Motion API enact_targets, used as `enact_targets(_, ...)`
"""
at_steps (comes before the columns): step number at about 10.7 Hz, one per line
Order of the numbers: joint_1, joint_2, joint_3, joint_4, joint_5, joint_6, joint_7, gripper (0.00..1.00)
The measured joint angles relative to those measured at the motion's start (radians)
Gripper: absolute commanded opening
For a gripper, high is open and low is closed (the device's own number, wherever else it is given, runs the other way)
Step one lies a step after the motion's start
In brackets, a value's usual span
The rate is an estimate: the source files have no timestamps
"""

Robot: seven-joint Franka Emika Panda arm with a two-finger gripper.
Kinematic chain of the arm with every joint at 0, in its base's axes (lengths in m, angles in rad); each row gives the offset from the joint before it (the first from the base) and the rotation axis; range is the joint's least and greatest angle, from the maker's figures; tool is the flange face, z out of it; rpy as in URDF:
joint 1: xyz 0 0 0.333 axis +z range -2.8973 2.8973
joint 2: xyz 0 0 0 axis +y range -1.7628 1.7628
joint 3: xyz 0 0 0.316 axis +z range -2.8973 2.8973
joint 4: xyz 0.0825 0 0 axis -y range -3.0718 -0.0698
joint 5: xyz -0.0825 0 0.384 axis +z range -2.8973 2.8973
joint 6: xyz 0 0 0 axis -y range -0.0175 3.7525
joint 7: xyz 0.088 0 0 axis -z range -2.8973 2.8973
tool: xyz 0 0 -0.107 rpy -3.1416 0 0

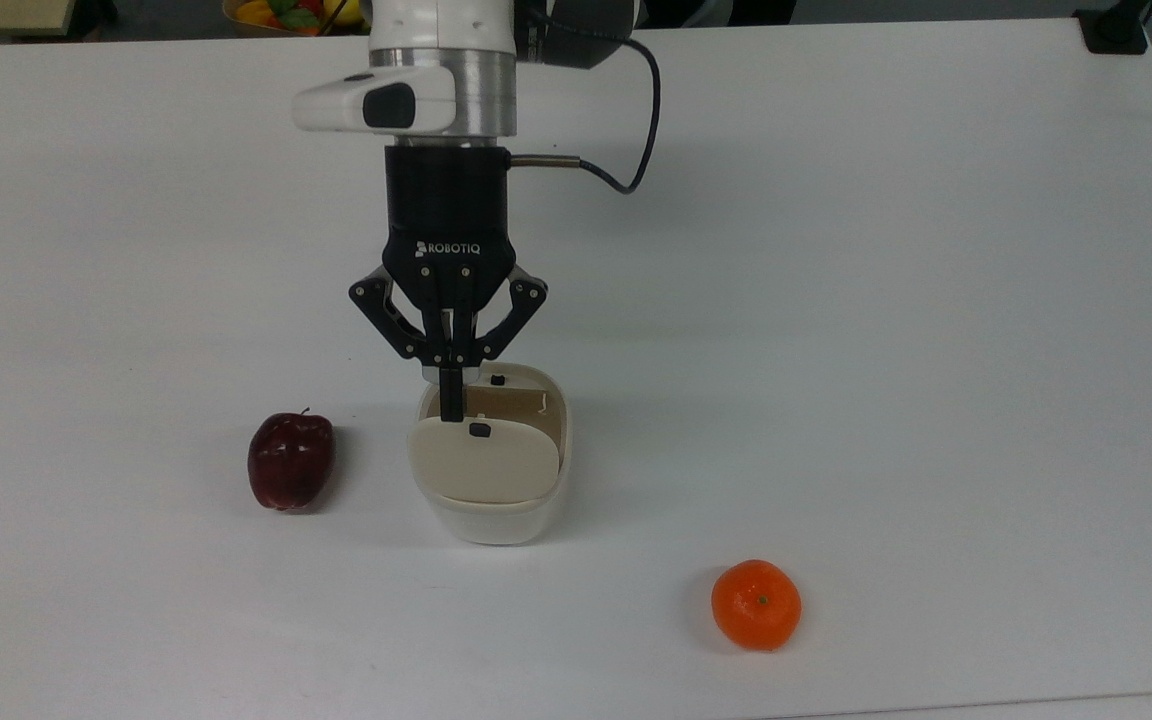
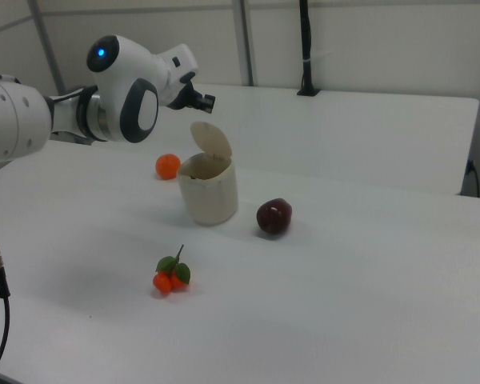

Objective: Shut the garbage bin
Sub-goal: 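Push the raised flip lid down with the gripper fingertips until shut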

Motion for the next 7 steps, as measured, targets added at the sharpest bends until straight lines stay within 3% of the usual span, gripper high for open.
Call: enact_targets(7,0.000,0.033,0.000,0.000,0.000,0.019,0.000,0.00)
